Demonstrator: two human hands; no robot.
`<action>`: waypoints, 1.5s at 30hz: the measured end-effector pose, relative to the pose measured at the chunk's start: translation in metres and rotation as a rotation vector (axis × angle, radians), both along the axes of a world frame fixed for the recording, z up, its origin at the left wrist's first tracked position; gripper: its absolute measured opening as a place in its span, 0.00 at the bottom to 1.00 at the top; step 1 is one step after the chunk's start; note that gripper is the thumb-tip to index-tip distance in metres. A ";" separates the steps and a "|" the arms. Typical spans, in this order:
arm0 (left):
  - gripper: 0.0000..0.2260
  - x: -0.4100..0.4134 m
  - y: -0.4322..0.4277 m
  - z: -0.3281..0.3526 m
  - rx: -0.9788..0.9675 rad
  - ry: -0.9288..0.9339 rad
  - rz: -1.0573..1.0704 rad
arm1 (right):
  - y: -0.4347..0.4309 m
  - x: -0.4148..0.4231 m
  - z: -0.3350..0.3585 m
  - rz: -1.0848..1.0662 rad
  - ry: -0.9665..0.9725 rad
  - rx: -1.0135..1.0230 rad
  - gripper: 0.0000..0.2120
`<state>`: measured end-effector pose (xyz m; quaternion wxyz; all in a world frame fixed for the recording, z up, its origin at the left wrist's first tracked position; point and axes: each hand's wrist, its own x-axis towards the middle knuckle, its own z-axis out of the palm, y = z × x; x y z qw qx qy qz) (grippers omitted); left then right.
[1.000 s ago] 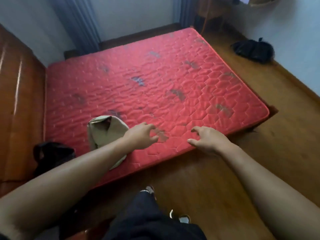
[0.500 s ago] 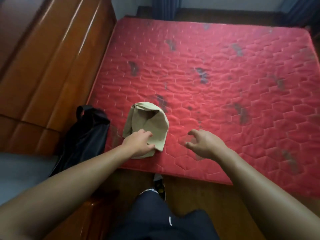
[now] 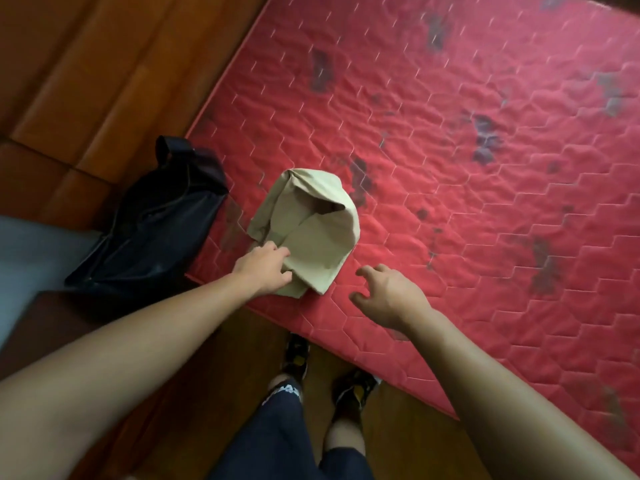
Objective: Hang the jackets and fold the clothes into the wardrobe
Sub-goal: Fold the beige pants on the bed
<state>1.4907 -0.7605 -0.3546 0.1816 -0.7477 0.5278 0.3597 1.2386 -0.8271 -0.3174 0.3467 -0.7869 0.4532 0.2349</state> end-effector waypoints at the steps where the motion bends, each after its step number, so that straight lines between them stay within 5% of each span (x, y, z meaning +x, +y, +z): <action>1: 0.25 0.003 -0.002 -0.014 0.007 -0.005 0.012 | -0.004 0.005 -0.015 0.013 0.001 0.009 0.26; 8: 0.32 0.032 -0.009 -0.120 0.052 -0.057 0.041 | -0.012 0.045 -0.135 0.072 0.002 0.085 0.27; 16: 0.35 0.053 -0.012 -0.201 -0.062 0.223 0.301 | 0.021 0.086 -0.230 0.242 -0.024 0.211 0.23; 20: 0.42 0.060 -0.019 -0.214 -0.209 0.042 0.387 | 0.026 0.104 -0.250 0.276 -0.045 0.176 0.21; 25: 0.51 0.071 -0.034 -0.223 -0.222 0.428 0.638 | 0.021 0.106 -0.265 0.207 -0.104 0.110 0.21; 34: 0.22 0.029 -0.038 -0.172 -0.041 0.566 0.680 | 0.016 0.062 -0.235 -0.191 -0.190 0.132 0.22; 39: 0.08 -0.006 -0.055 -0.098 -0.099 0.655 0.671 | 0.007 0.025 -0.160 -0.379 -0.292 0.077 0.12; 45: 0.11 -0.035 -0.084 0.025 -0.227 0.766 0.636 | 0.011 -0.034 -0.061 -0.376 -0.408 -0.056 0.37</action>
